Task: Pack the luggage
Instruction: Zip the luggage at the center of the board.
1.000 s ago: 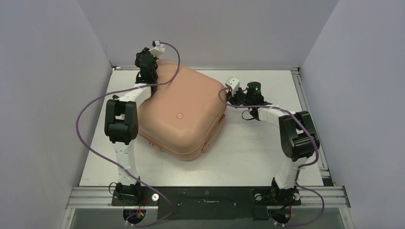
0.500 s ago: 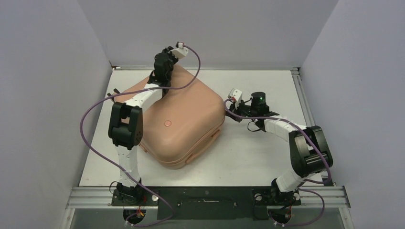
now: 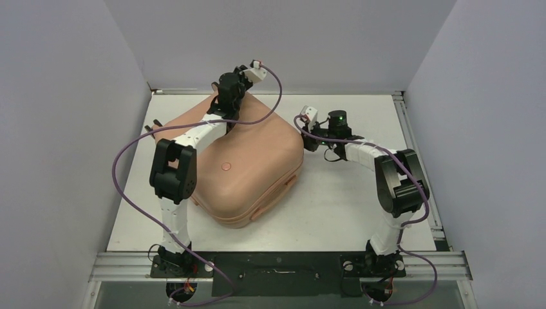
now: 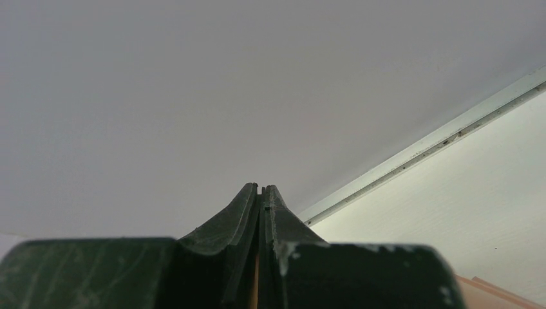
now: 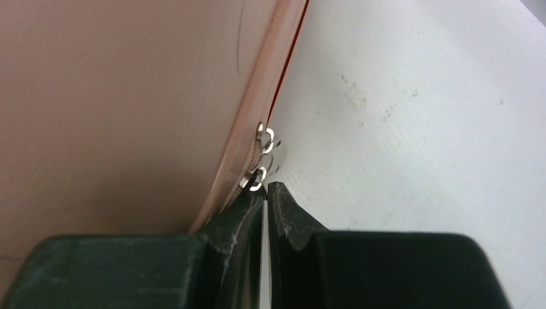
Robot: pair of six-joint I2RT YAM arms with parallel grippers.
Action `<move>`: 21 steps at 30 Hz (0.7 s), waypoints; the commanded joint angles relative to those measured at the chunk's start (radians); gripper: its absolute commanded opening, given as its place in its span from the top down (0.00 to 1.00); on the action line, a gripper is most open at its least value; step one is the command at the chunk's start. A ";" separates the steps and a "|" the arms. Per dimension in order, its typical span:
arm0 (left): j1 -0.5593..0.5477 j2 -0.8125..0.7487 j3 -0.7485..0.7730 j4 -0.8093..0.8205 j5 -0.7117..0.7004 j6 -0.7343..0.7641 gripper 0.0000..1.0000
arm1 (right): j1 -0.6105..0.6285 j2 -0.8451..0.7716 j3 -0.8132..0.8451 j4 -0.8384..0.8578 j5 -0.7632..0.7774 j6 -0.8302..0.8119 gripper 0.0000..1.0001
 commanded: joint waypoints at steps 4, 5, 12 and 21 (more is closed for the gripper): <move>-0.058 0.083 -0.046 -0.274 0.117 -0.105 0.99 | 0.042 0.067 0.150 0.085 0.068 0.011 0.95; -0.058 0.082 -0.043 -0.277 0.119 -0.107 0.99 | 0.049 0.076 0.160 0.083 0.073 0.015 0.95; -0.057 0.076 -0.044 -0.296 0.127 -0.136 1.00 | 0.079 0.156 0.253 0.109 0.134 0.130 0.95; -0.034 0.004 0.039 -0.363 -0.016 -0.256 0.38 | 0.004 0.043 0.302 -0.159 0.341 0.089 0.33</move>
